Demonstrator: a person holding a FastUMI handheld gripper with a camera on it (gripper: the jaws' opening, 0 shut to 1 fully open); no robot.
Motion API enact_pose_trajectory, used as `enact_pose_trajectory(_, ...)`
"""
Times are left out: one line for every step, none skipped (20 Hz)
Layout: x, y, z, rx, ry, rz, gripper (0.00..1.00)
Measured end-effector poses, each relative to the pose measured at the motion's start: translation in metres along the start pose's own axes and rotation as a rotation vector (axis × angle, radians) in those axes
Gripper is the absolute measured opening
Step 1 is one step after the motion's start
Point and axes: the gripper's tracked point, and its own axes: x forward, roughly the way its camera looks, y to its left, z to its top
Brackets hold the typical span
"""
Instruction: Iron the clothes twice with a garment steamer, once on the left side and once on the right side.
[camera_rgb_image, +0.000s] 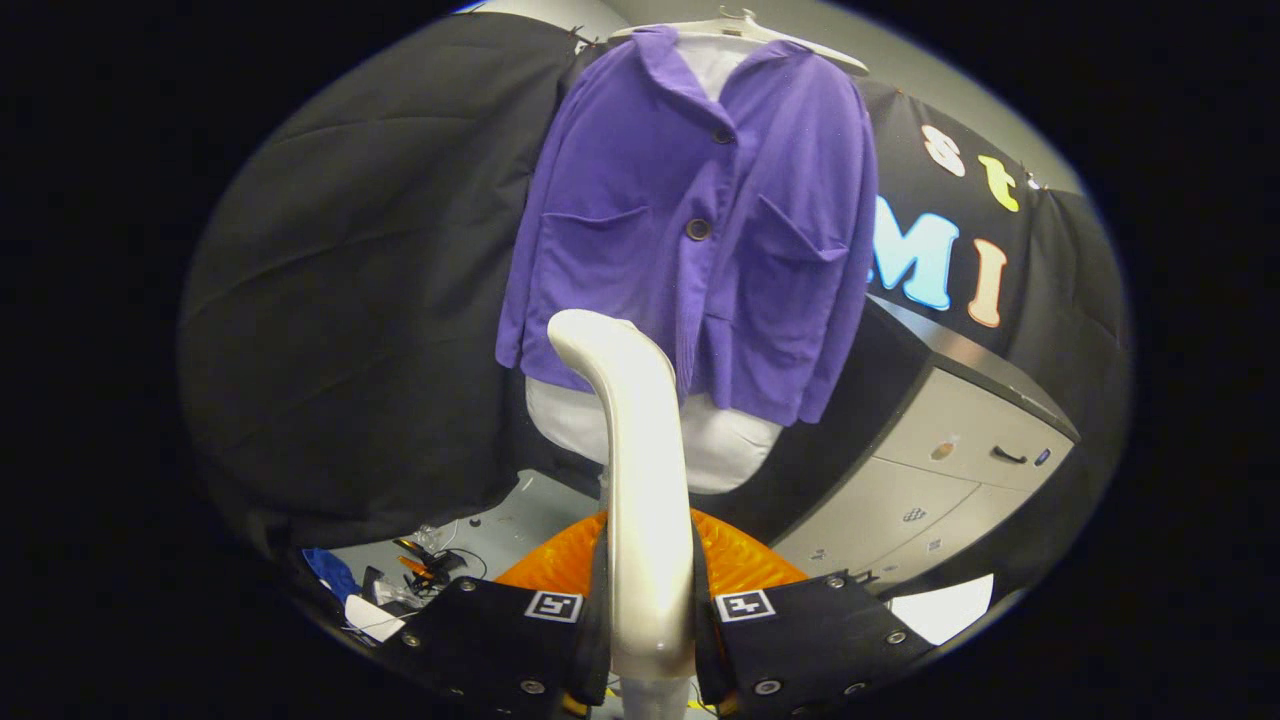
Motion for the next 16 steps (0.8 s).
enact_pose_trajectory(-0.012, -0.012, -0.001, 0.013, -0.005, -0.007, 0.34)
enact_pose_trajectory(-0.027, -0.025, -0.004, 0.023, -0.008, -0.017, 0.34)
enact_pose_trajectory(-0.041, -0.037, -0.007, 0.035, -0.011, -0.020, 0.34)
enact_pose_trajectory(-0.056, -0.048, -0.009, 0.052, -0.016, -0.016, 0.34)
enact_pose_trajectory(-0.070, -0.058, -0.010, 0.069, -0.023, -0.012, 0.34)
enact_pose_trajectory(-0.083, -0.069, -0.011, 0.077, -0.029, -0.010, 0.34)
enact_pose_trajectory(-0.097, -0.081, -0.010, 0.087, -0.037, -0.012, 0.34)
enact_pose_trajectory(-0.107, -0.093, -0.010, 0.101, -0.042, -0.013, 0.34)
enact_pose_trajectory(-0.118, -0.105, -0.011, 0.120, -0.049, -0.011, 0.34)
enact_pose_trajectory(-0.129, -0.115, -0.009, 0.146, -0.070, -0.008, 0.34)
enact_pose_trajectory(-0.139, -0.124, -0.007, 0.162, -0.086, -0.006, 0.34)
enact_pose_trajectory(-0.146, -0.132, -0.005, 0.170, -0.100, -0.004, 0.34)
enact_pose_trajectory(-0.154, -0.141, -0.002, 0.174, -0.113, -0.001, 0.34)
enact_pose_trajectory(-0.161, -0.150, 0.001, 0.178, -0.125, 0.000, 0.34)
enact_pose_trajectory(-0.166, -0.158, 0.006, 0.187, -0.144, -0.001, 0.34)
enact_pose_trajectory(-0.173, -0.165, 0.013, 0.200, -0.166, -0.004, 0.34)
